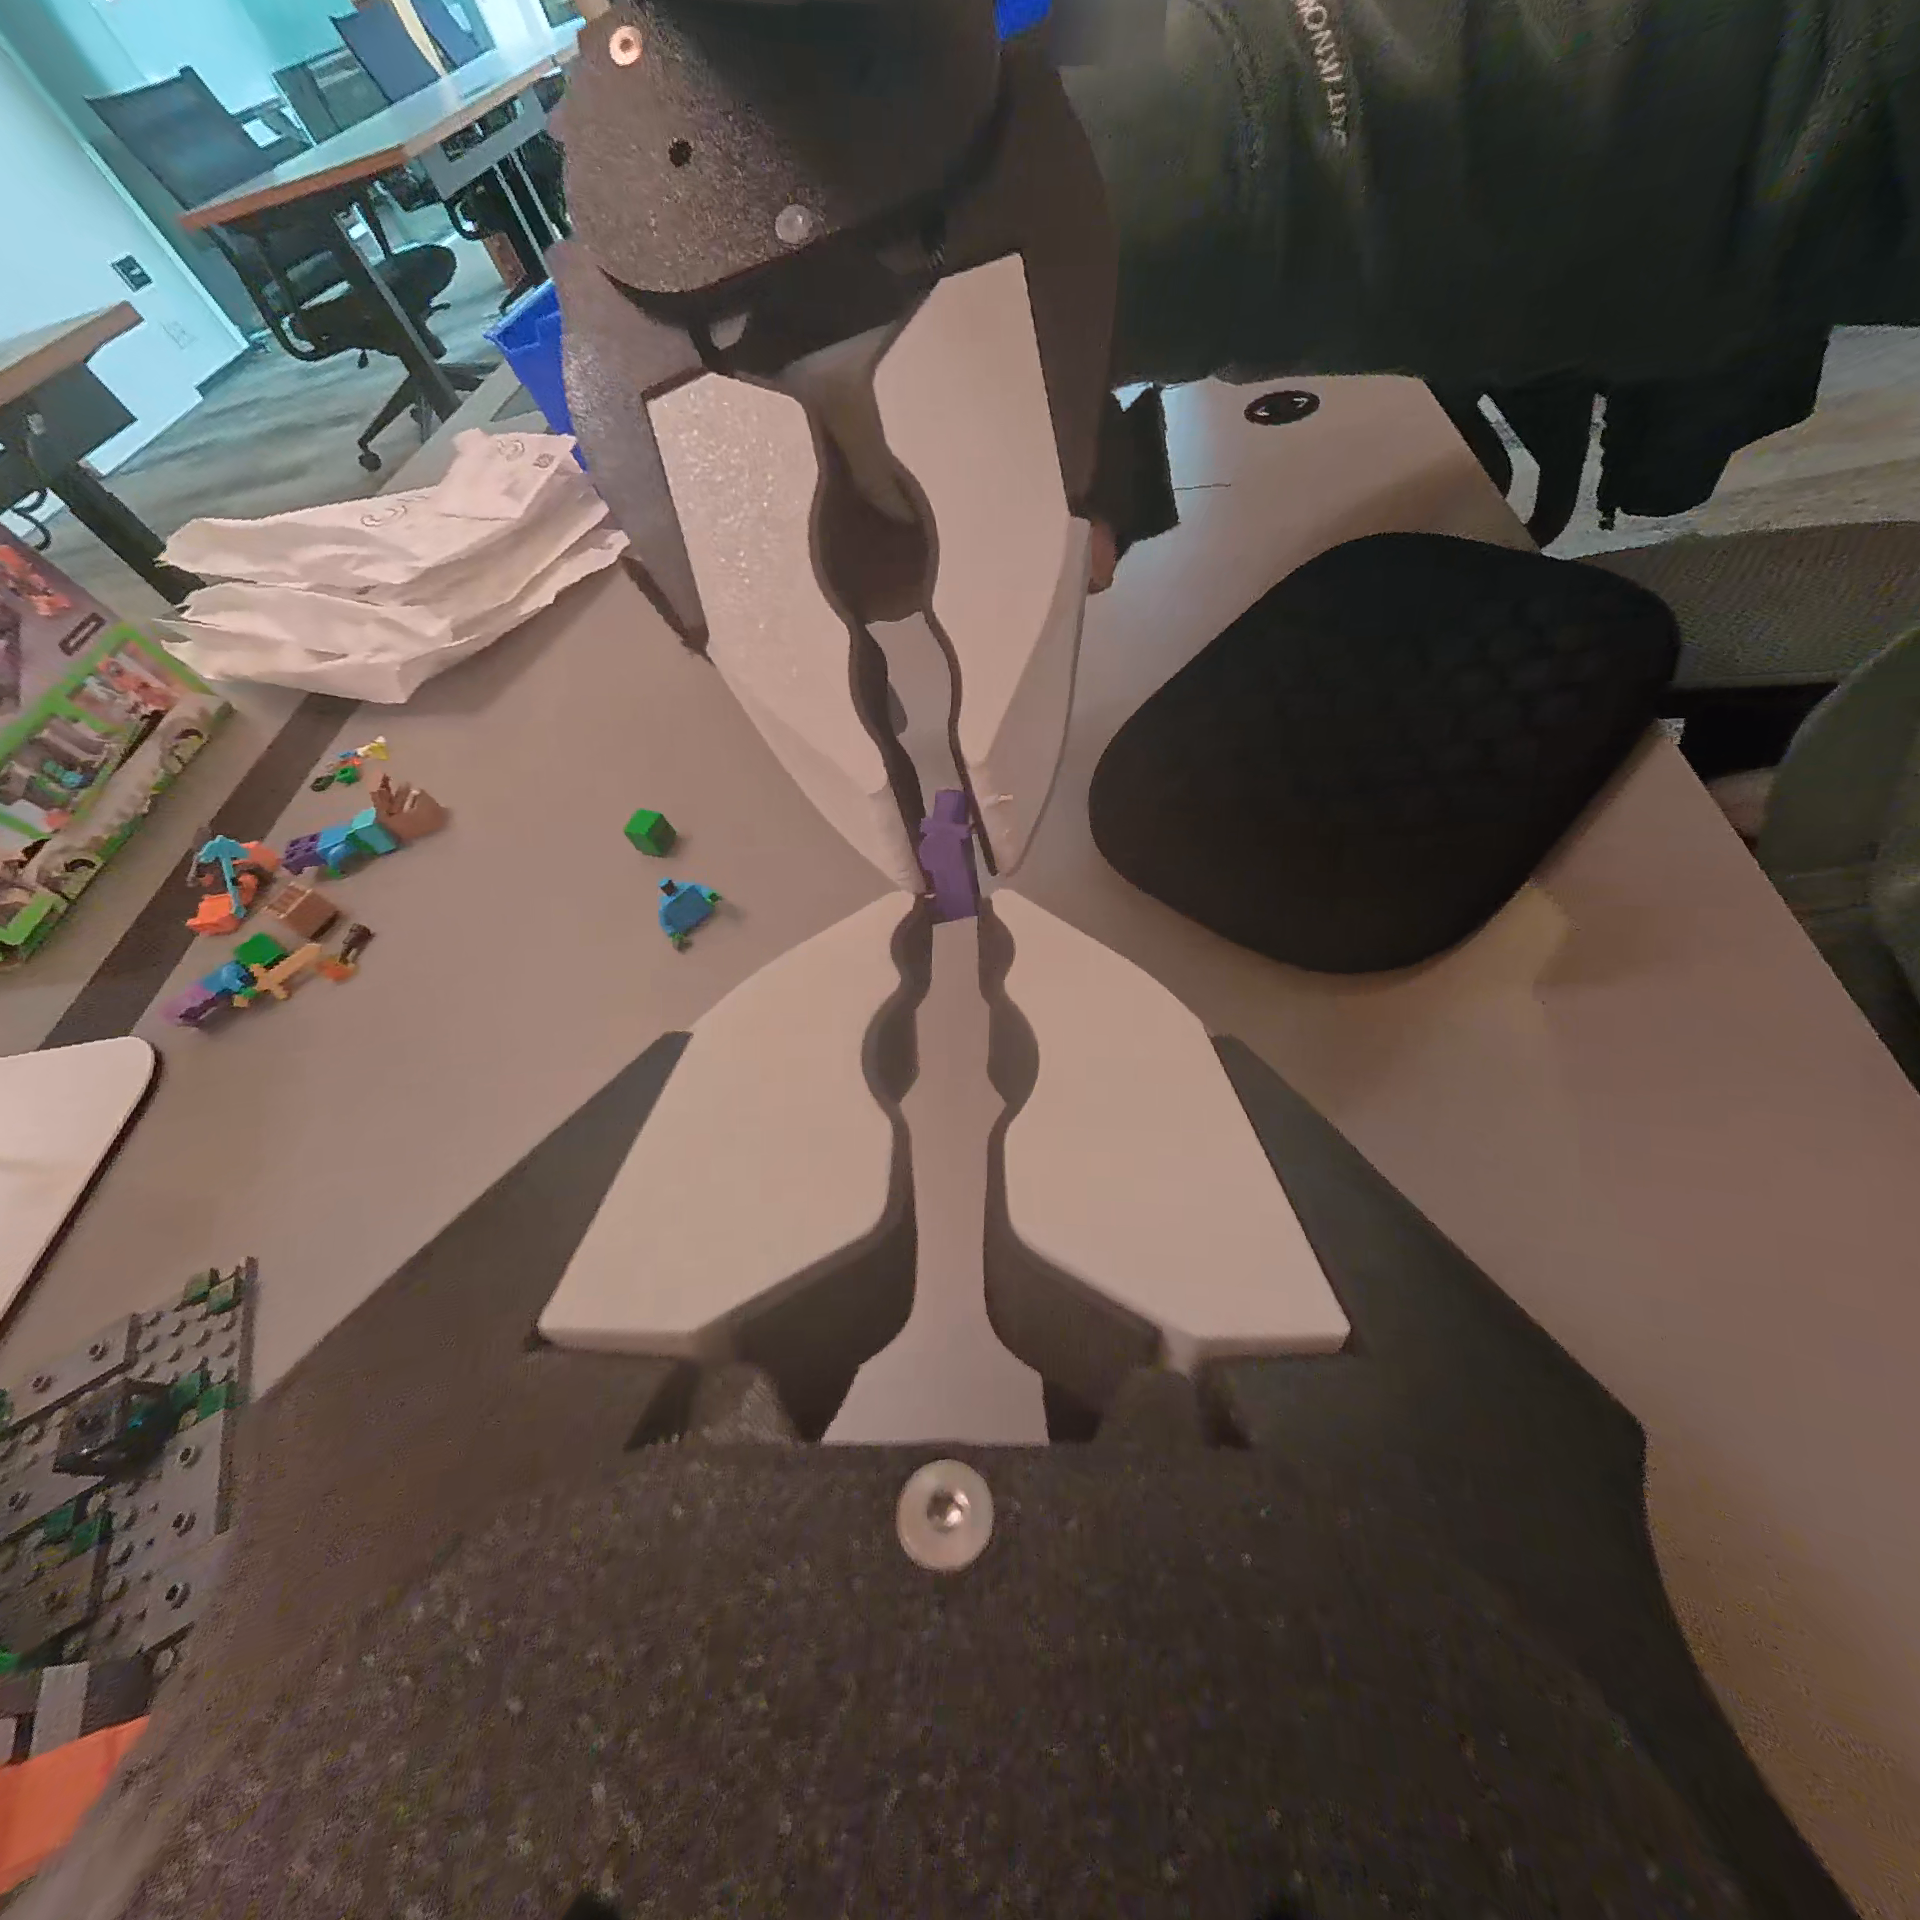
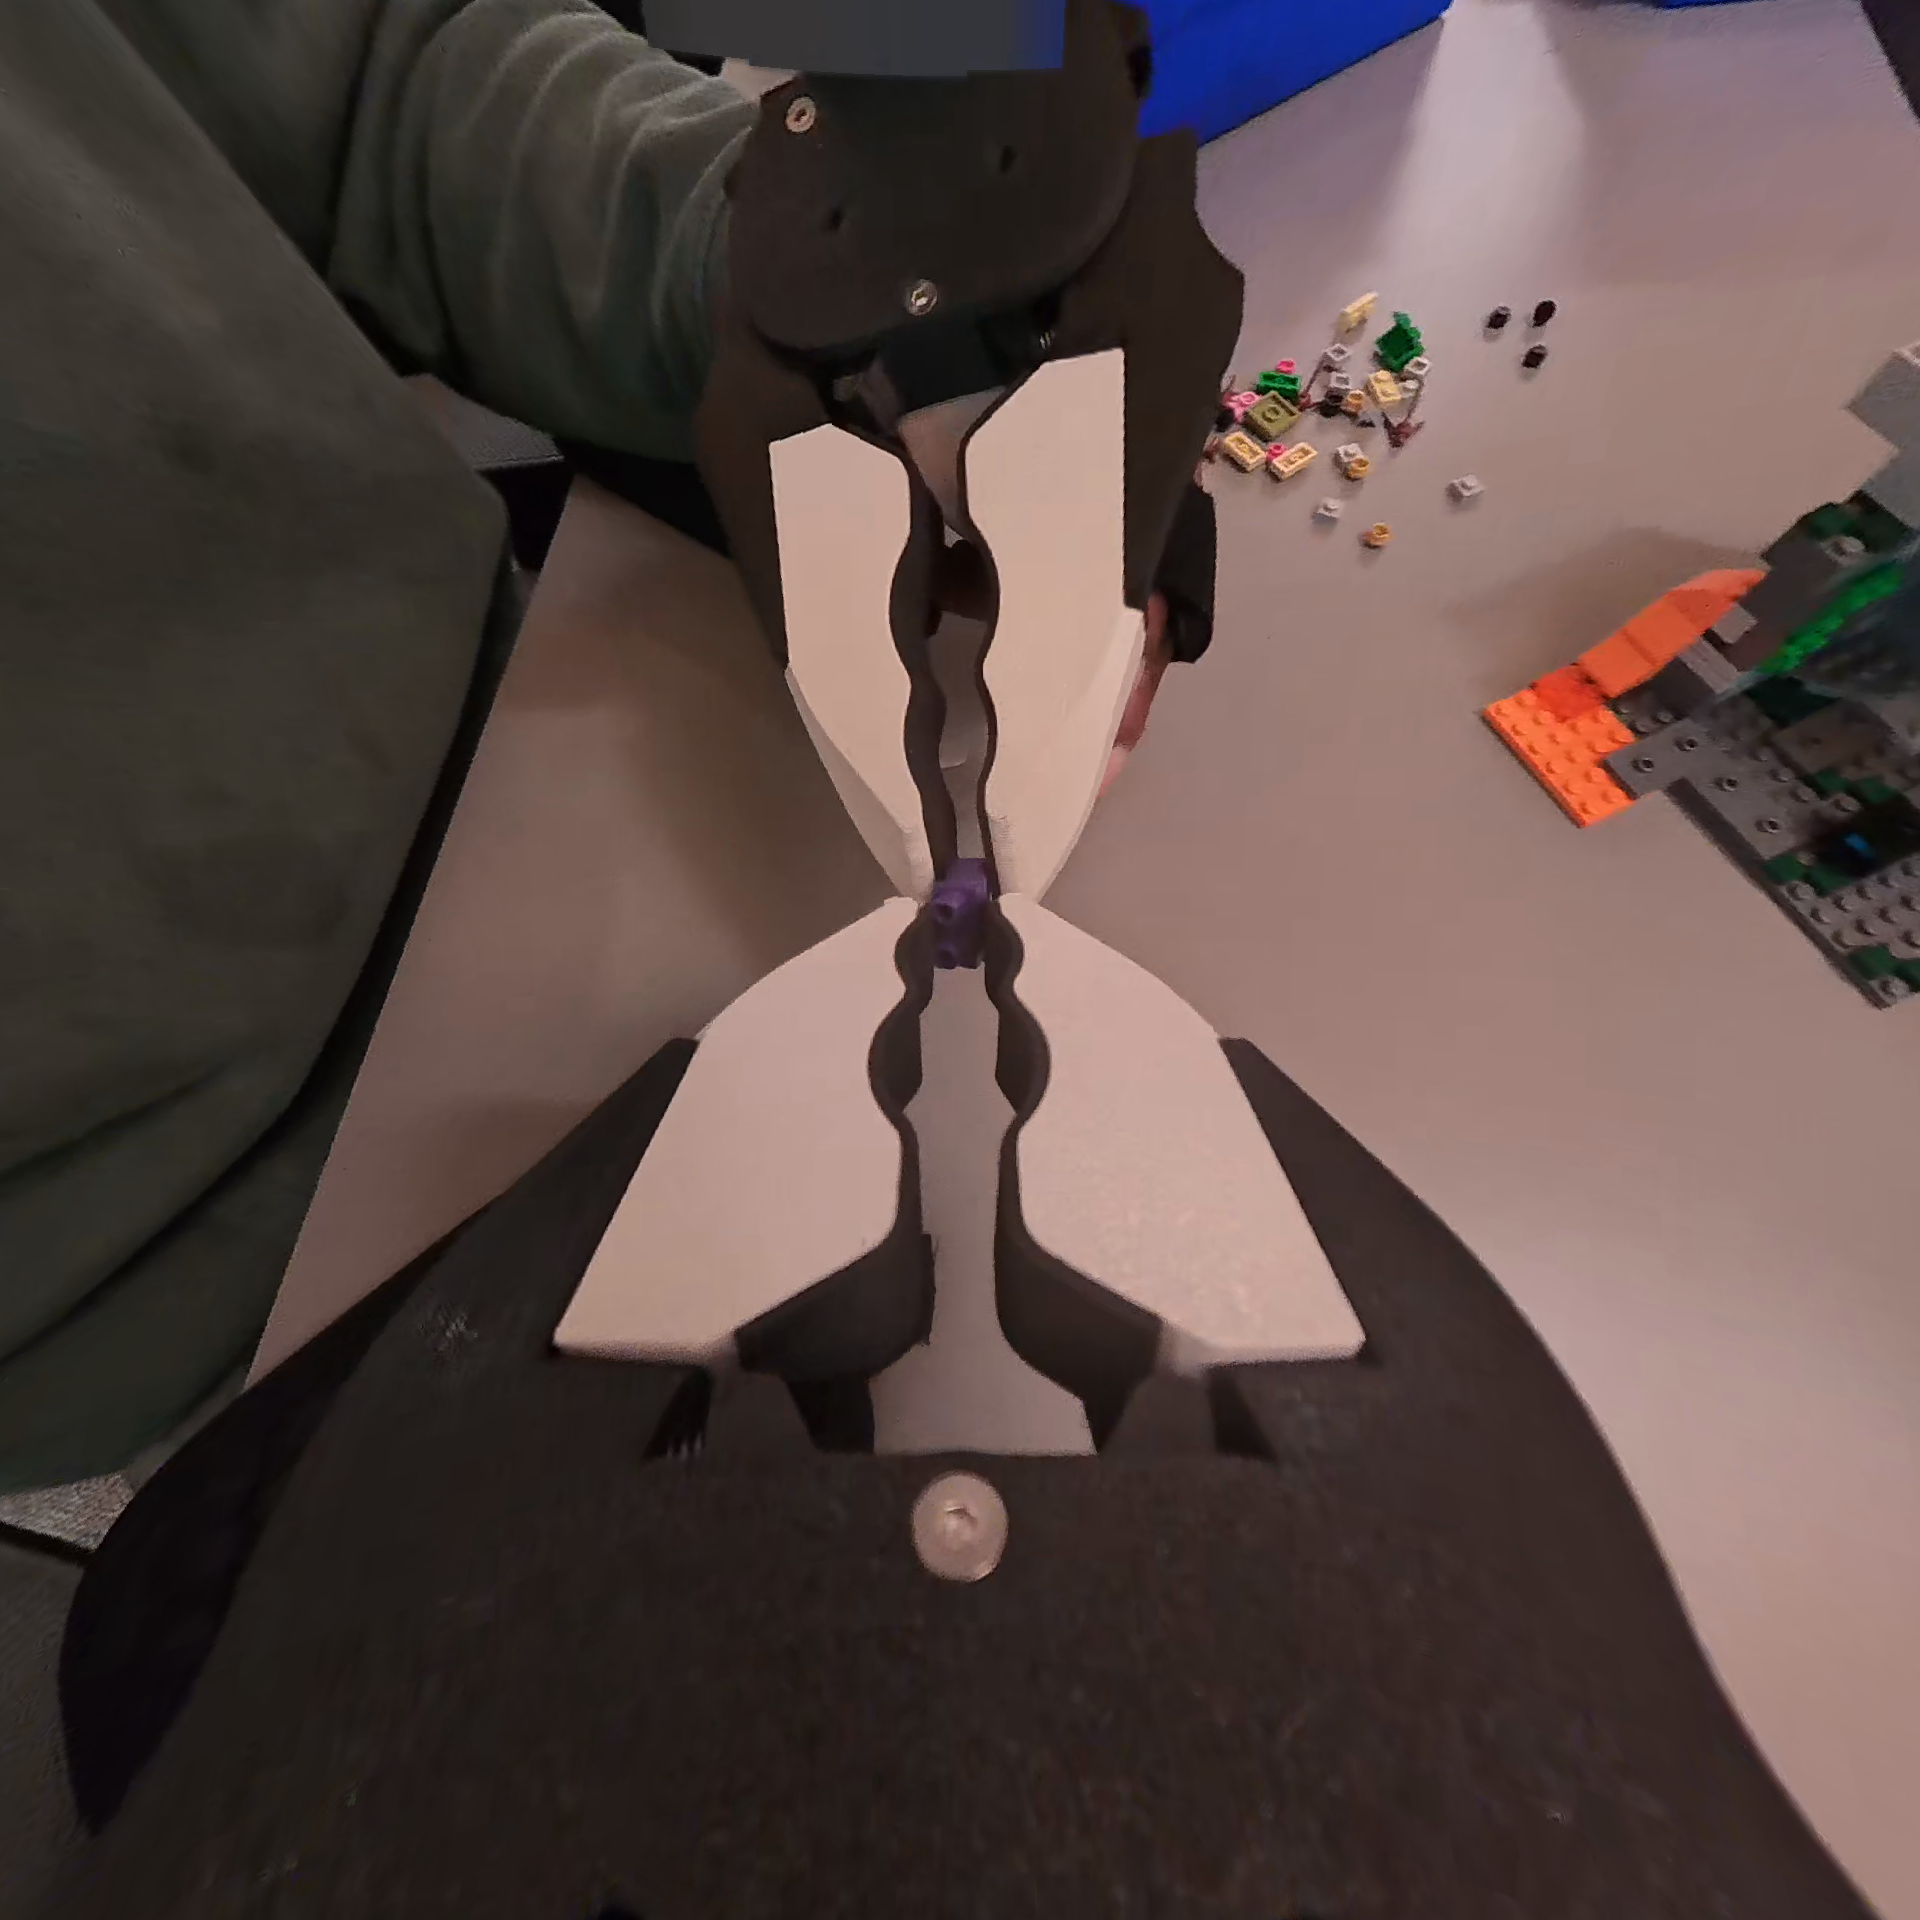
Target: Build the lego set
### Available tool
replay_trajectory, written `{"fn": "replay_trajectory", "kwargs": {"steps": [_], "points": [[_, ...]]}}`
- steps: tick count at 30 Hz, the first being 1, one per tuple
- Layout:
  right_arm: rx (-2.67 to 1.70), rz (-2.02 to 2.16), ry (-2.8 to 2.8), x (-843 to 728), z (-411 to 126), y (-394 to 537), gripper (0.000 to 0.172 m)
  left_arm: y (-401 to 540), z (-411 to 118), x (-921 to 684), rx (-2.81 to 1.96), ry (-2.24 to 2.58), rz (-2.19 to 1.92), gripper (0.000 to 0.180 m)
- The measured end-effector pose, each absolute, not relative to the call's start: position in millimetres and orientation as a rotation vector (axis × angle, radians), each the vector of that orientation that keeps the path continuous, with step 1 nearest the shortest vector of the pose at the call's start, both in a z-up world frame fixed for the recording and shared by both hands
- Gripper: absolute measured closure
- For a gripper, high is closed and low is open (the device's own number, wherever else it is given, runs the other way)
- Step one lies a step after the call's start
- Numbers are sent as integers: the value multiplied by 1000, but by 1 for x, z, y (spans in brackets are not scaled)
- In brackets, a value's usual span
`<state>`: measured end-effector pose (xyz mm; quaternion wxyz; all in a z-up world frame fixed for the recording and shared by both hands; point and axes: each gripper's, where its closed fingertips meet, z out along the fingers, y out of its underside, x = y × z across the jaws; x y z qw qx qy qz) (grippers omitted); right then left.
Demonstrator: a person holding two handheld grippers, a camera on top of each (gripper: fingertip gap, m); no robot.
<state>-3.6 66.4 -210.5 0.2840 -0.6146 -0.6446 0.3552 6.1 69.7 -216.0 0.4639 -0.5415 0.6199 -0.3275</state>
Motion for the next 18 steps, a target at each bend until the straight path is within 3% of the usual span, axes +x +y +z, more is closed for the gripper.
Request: {"fn": "replay_trajectory", "kwargs": {"steps": [10, 18], "points": [[-1612, 809, -1744, -4, -208, 66, 163, 66, -215, 3, -1318, 1561, -803, 173], [-1665, 1103, -1951, 0, -211, 39, 164, 40, -217, 6, -1228, 1675, -886, 173]]}}
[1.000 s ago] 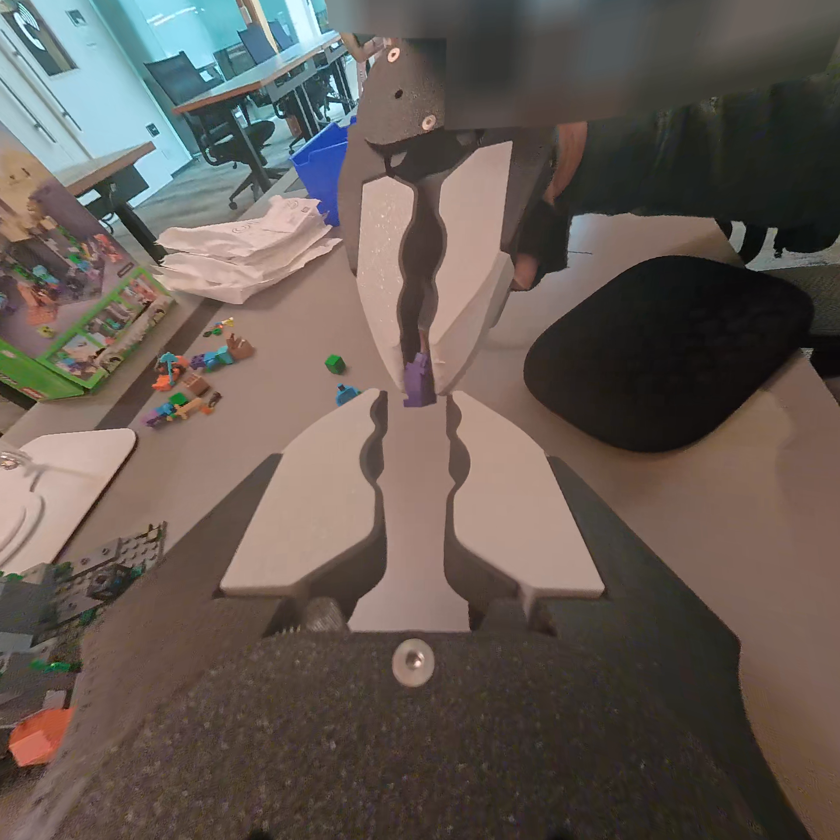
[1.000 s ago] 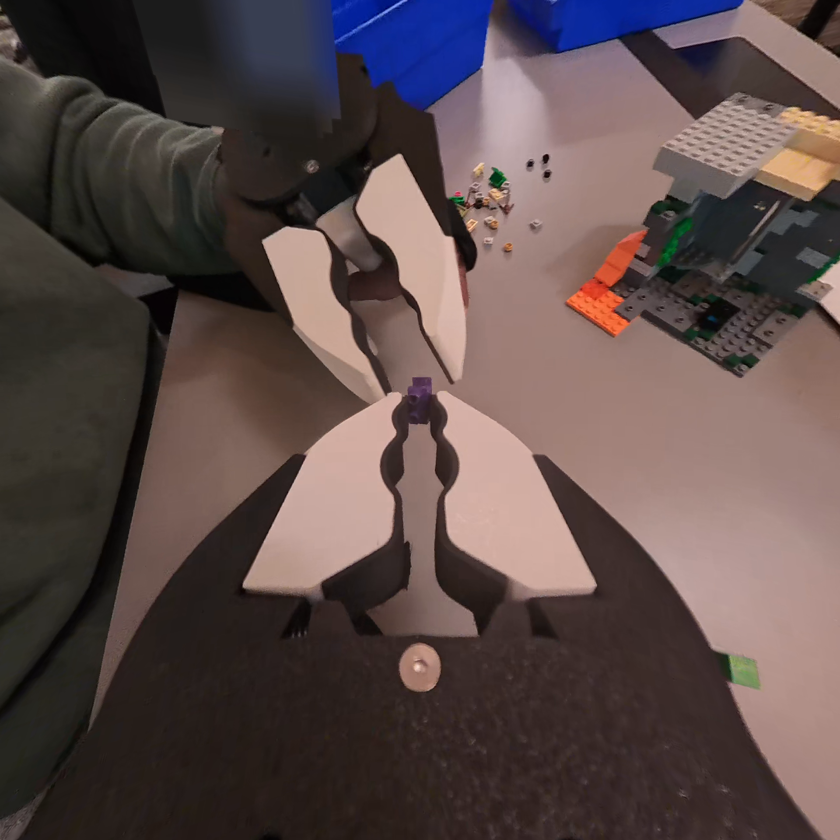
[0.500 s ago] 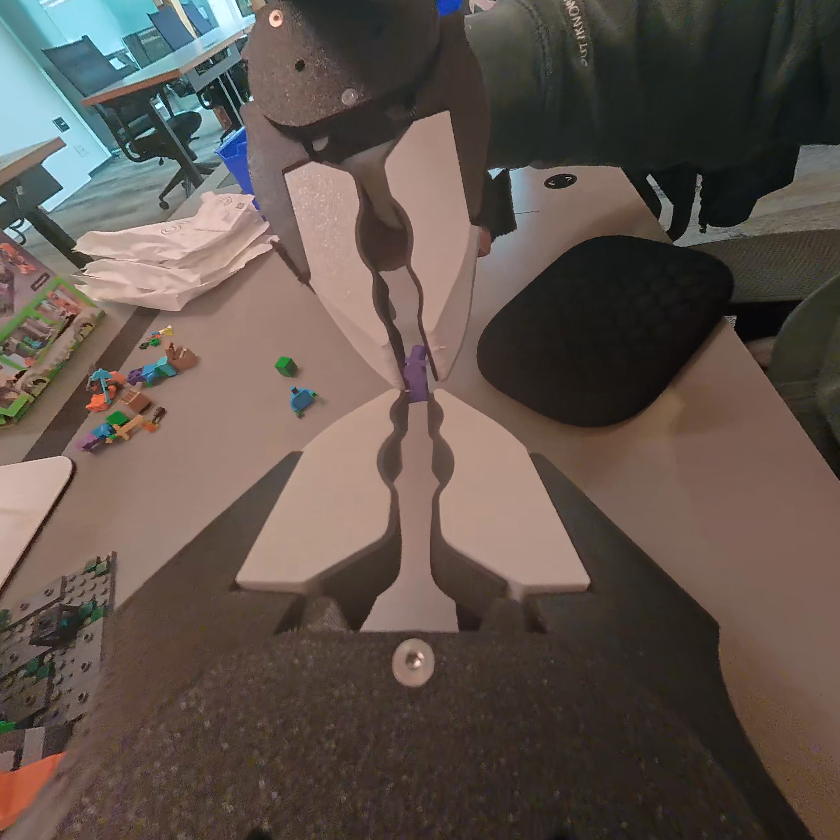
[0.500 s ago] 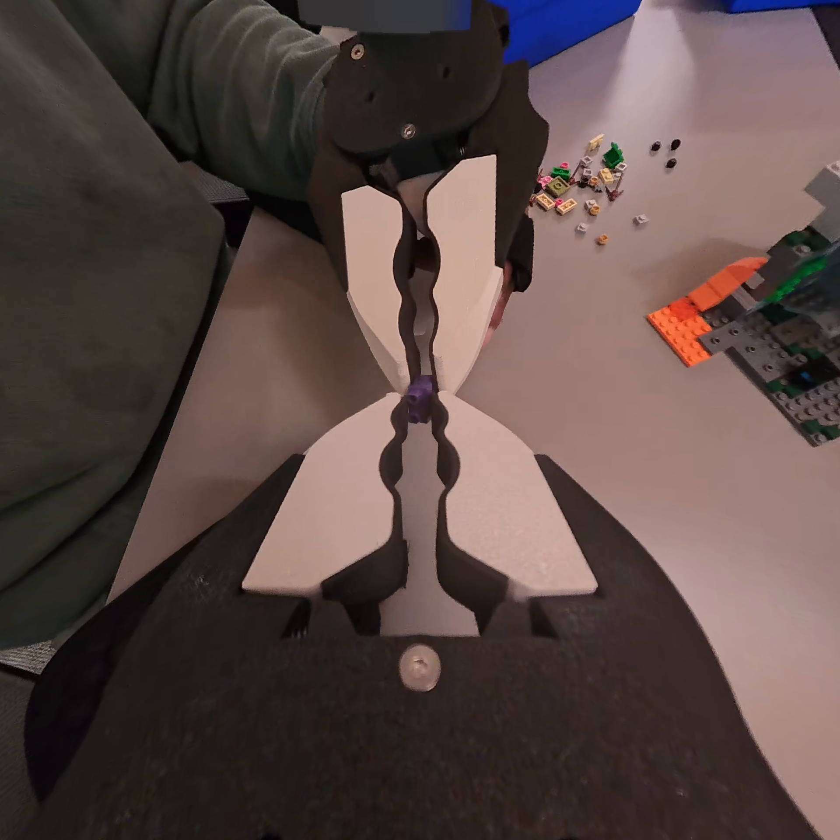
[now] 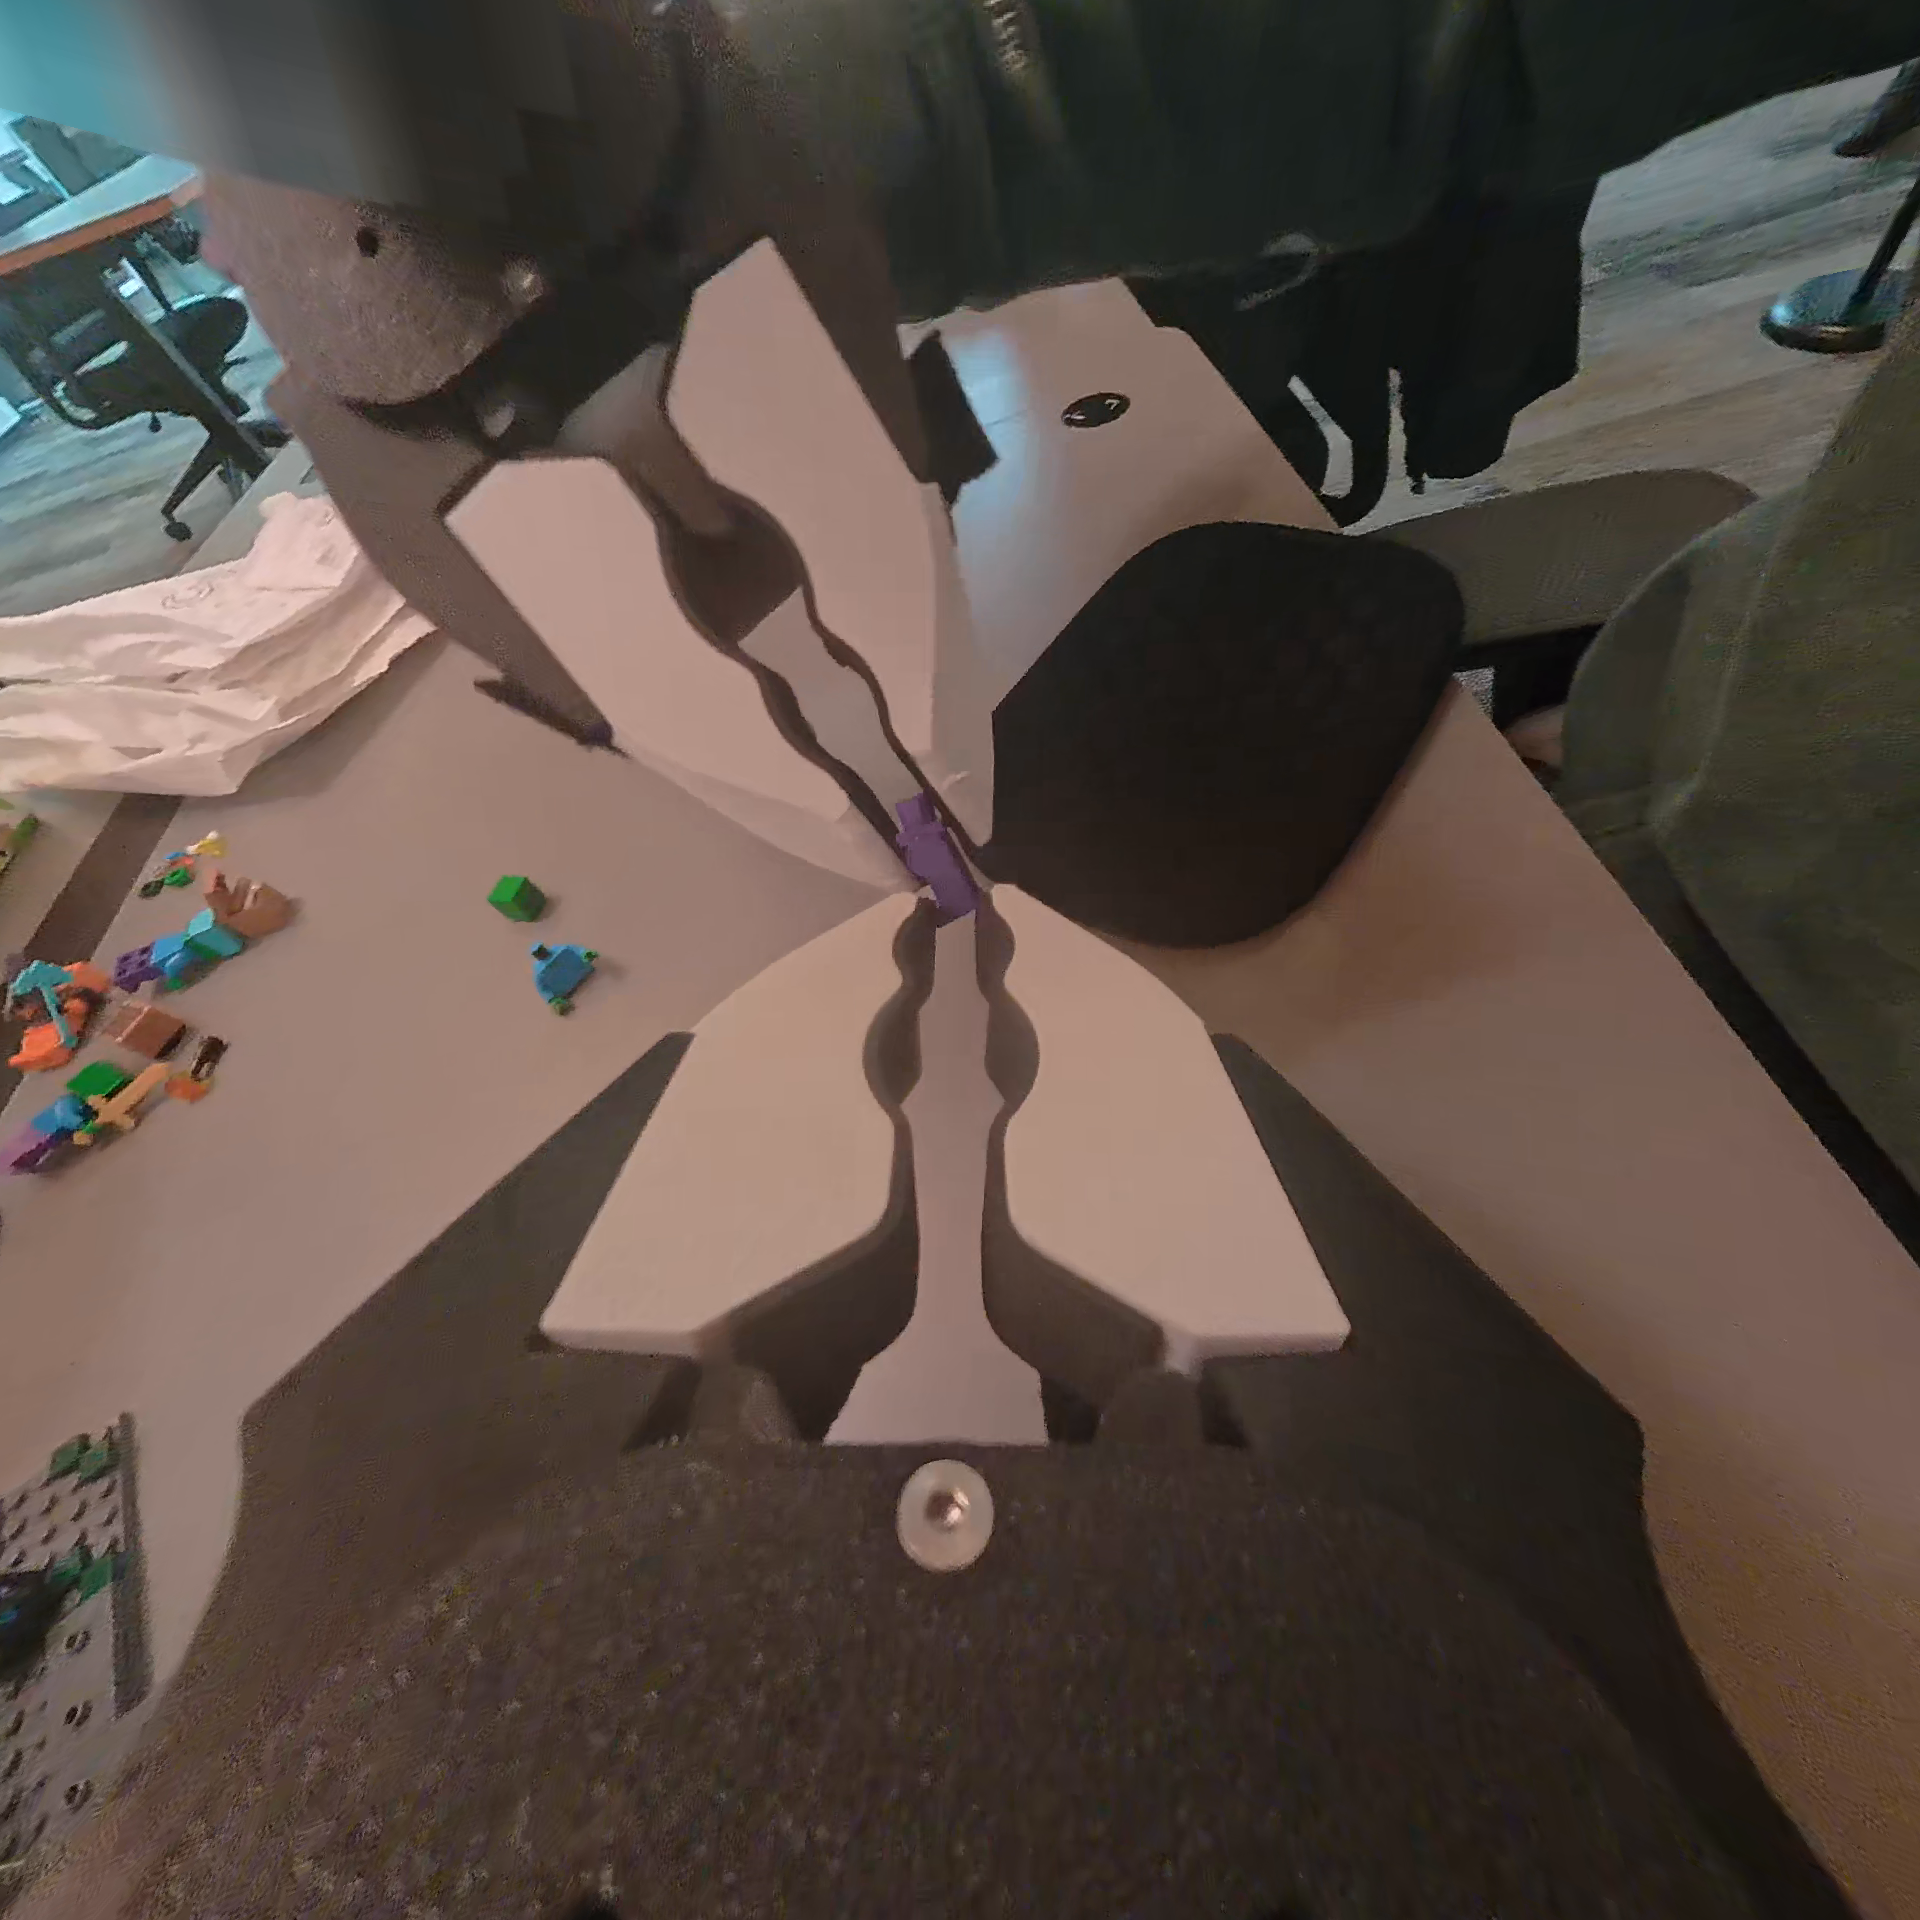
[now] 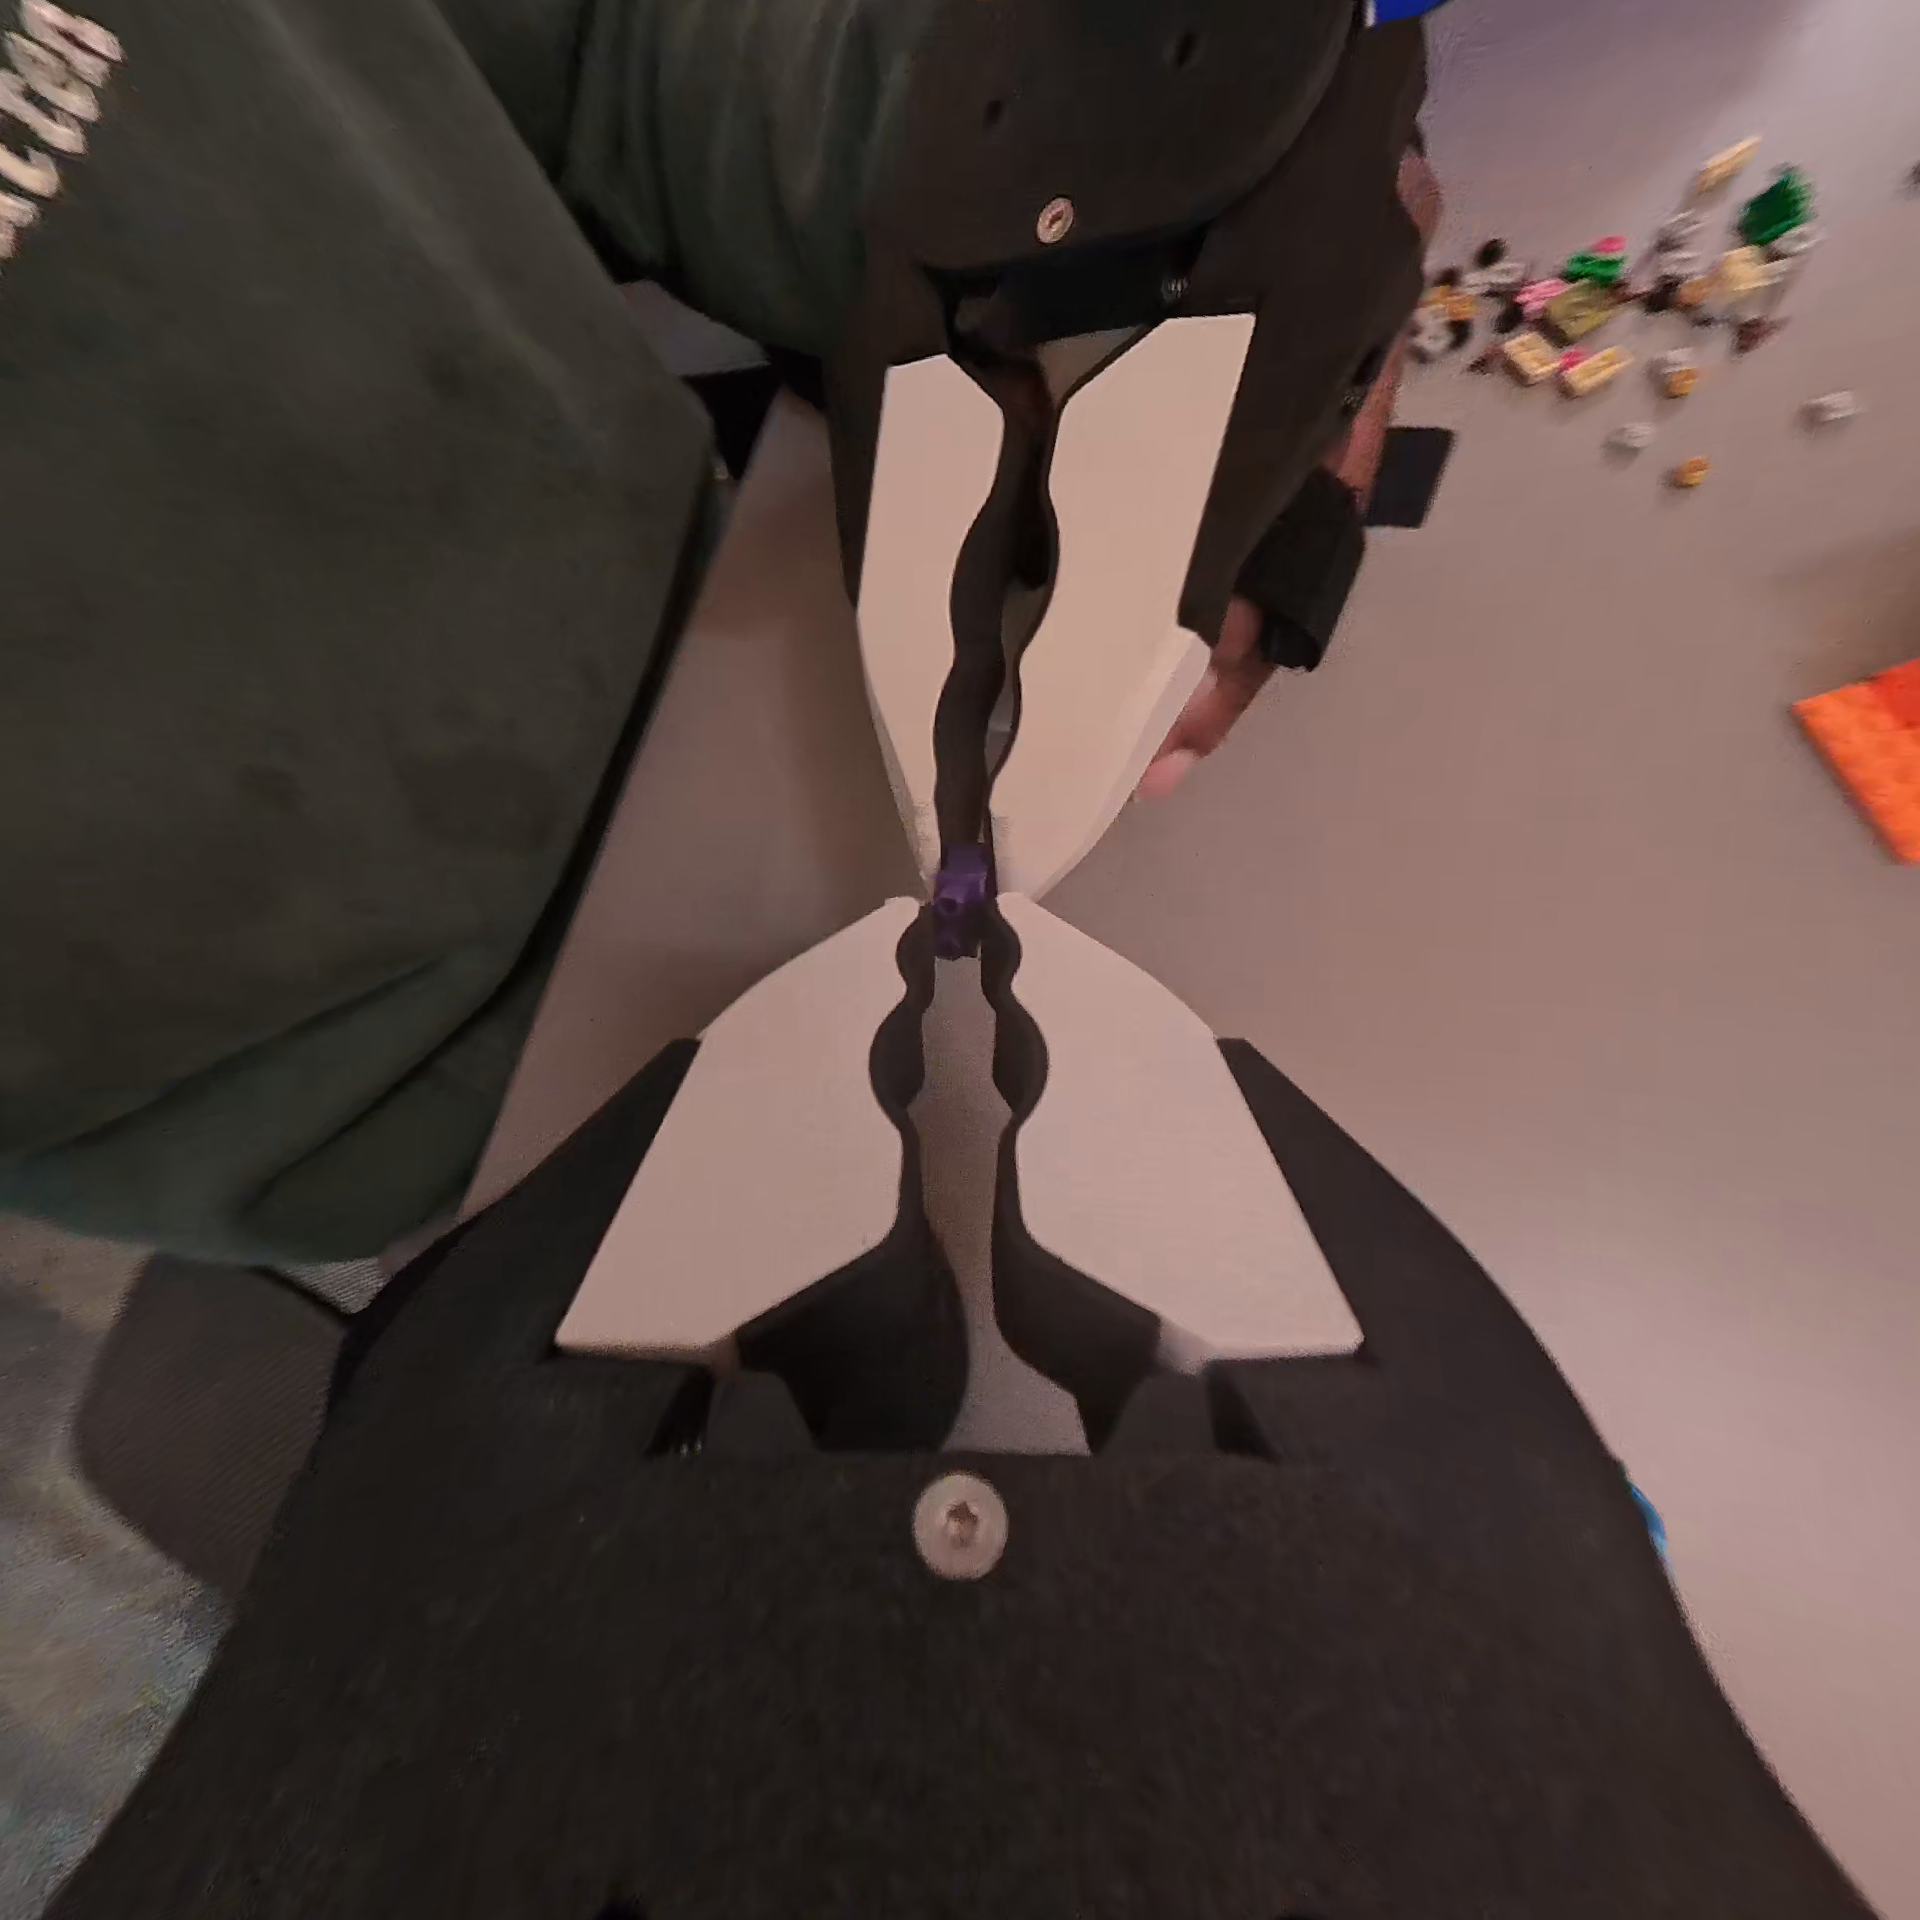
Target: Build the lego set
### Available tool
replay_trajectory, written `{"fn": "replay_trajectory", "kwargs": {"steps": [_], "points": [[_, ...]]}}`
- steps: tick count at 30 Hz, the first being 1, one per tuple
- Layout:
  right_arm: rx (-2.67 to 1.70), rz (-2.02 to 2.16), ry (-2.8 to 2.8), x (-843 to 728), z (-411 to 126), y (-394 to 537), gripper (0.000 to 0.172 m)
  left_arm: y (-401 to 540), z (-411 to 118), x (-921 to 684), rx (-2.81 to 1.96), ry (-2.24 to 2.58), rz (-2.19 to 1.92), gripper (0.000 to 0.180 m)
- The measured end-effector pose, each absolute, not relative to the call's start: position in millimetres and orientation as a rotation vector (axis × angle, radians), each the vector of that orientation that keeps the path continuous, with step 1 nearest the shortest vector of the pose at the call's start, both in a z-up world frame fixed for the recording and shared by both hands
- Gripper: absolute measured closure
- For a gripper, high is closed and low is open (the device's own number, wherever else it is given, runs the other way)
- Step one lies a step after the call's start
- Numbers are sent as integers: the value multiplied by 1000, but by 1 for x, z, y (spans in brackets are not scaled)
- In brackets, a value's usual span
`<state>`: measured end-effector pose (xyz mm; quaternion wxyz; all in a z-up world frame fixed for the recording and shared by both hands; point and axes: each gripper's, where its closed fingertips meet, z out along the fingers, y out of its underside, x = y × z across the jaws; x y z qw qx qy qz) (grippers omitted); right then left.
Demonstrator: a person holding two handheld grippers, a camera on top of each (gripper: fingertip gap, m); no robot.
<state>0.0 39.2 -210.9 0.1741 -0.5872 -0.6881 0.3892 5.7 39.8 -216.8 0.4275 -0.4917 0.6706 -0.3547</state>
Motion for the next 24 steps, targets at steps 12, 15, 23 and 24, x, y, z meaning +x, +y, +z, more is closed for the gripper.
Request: {"fn": "replay_trajectory", "kwargs": {"steps": [12, 15, 23, 24], "points": [[-1700, 1469, -2006, 1, -207, 30, 164, 33, -216, 6, -1208, 1688, -929, 173], [-1721, 1372, -1957, 0, -209, 38, 163, 43, -216, 5, -1236, 1646, -882, 173], [-1847, 982, -1190, 3, -194, 85, 150, 86, -208, 0, -1305, 1491, -502, 173], [-1861, 1007, -1036, 2, -193, 88, 149, 90, -209, 0, -1309, 1478, -470, 173]]}}
